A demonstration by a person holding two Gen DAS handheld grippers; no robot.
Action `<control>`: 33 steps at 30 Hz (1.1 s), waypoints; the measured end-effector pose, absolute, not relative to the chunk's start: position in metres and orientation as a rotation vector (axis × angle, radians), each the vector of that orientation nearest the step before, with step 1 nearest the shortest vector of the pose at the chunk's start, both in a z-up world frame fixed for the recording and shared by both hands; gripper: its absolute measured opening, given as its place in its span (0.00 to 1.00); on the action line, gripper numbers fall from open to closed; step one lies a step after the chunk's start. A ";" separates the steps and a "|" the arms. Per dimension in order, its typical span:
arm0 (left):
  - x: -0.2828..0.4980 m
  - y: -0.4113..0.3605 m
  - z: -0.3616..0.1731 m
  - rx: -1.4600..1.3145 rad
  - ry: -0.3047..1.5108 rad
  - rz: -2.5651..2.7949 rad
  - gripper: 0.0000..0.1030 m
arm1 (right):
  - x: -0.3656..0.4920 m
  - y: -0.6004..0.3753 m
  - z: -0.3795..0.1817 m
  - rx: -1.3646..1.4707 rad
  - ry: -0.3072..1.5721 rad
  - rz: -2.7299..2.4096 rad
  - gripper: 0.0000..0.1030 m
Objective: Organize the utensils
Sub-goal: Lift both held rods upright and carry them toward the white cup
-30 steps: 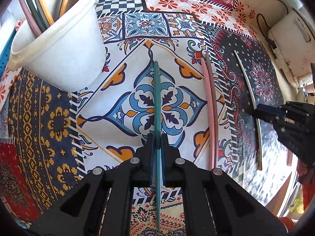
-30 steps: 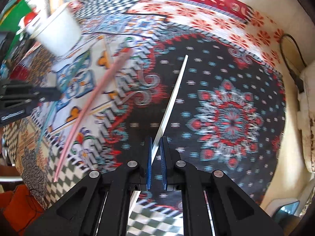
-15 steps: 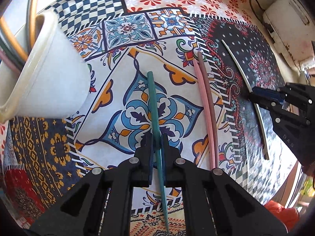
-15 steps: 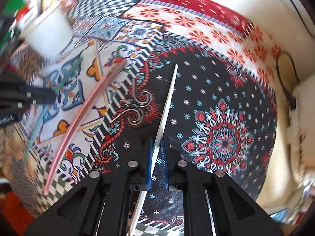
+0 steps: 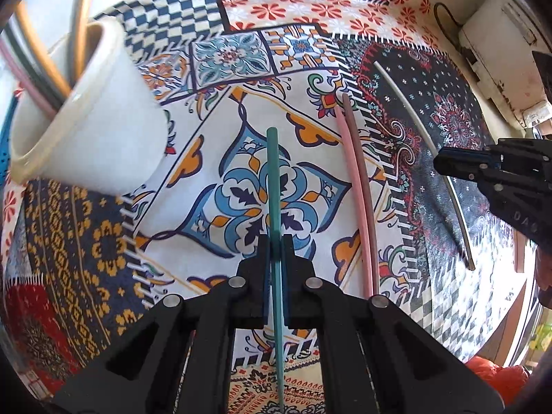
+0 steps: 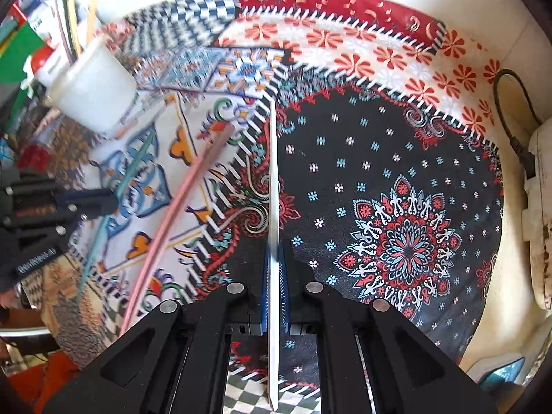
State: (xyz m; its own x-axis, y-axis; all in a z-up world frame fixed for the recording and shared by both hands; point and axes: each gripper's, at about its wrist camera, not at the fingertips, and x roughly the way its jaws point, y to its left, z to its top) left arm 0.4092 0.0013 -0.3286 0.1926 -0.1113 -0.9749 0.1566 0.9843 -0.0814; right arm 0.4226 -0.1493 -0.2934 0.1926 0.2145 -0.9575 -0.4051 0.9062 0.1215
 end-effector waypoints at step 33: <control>0.342 0.055 -0.189 -0.121 0.873 0.094 0.03 | 0.397 -0.147 -0.155 -0.034 0.899 0.533 0.05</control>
State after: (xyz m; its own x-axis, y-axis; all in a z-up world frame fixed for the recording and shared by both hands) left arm 0.3416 0.0548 -0.1891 0.6394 0.0323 -0.7682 -0.1314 0.9890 -0.0678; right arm 0.3968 -0.1471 -0.1548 0.5020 0.4274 -0.7519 -0.4550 0.8698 0.1906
